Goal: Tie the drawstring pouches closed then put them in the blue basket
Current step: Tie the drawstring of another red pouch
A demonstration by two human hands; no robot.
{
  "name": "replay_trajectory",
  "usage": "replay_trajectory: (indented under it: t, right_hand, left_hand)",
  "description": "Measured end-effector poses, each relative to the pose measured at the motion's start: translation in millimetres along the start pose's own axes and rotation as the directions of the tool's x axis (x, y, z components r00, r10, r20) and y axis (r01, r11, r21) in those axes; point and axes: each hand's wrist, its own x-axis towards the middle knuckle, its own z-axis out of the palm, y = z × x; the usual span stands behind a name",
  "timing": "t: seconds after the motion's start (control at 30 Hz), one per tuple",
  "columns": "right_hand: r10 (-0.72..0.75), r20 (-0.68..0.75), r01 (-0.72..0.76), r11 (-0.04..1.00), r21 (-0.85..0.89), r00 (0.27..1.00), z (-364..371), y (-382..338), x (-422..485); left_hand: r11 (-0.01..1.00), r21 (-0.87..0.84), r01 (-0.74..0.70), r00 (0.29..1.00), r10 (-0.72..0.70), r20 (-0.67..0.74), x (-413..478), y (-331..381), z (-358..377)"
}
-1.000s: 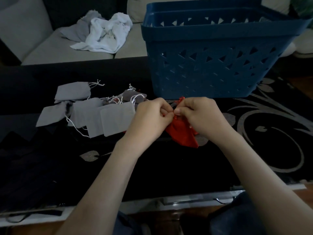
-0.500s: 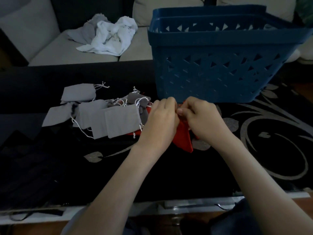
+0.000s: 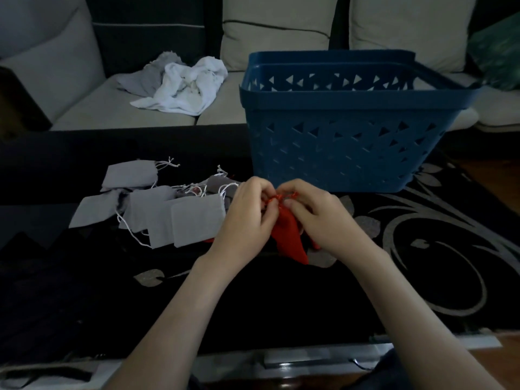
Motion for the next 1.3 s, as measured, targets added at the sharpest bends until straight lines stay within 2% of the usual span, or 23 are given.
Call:
replay_trajectory:
  t: [0.07,0.17,0.33,0.5,0.7,0.83,0.97,1.17,1.3]
  right_hand:
    - [-0.036,0.011,0.036,0.998,-0.052,0.999,-6,2,1]
    - [-0.081,0.004,0.081,0.997,-0.019,0.997,-13,2,0]
    - [-0.006,0.006,0.005,0.994,0.111,1.000,-13,1,-1]
    - [0.052,-0.018,-0.046,0.962,0.268,0.998,-14,1,1]
    - [0.057,0.075,-0.081,0.922,0.378,0.996,-17,-5,0]
    - [0.069,0.118,-0.114,0.892,0.437,0.991,-18,-7,-2]
    - [0.061,0.098,-0.095,0.913,0.397,0.993,-18,-7,-2]
    - [-0.052,0.088,0.025,0.959,0.282,0.995,-21,-8,-5]
    - [-0.055,0.107,0.024,0.962,0.271,0.993,-22,-6,-4]
  left_hand:
    - [0.999,-0.045,0.023,0.999,-0.021,0.028,-1,2,0]
    - [0.996,-0.079,0.031,0.999,-0.029,0.031,-2,5,2]
    - [0.997,-0.075,0.025,0.999,-0.023,0.029,-1,8,2]
    - [0.989,-0.147,0.018,1.000,-0.014,0.028,1,12,1]
    - [0.976,-0.218,-0.002,0.999,0.012,0.042,0,15,-2]
    - [0.946,-0.322,0.038,0.997,-0.017,0.069,1,15,-4]
    - [0.926,-0.371,0.064,0.995,-0.031,0.095,1,13,-5]
    - [0.937,-0.343,0.070,0.997,-0.052,0.060,0,11,-3]
    - [0.956,-0.288,0.054,0.998,-0.047,0.028,0,12,-2]
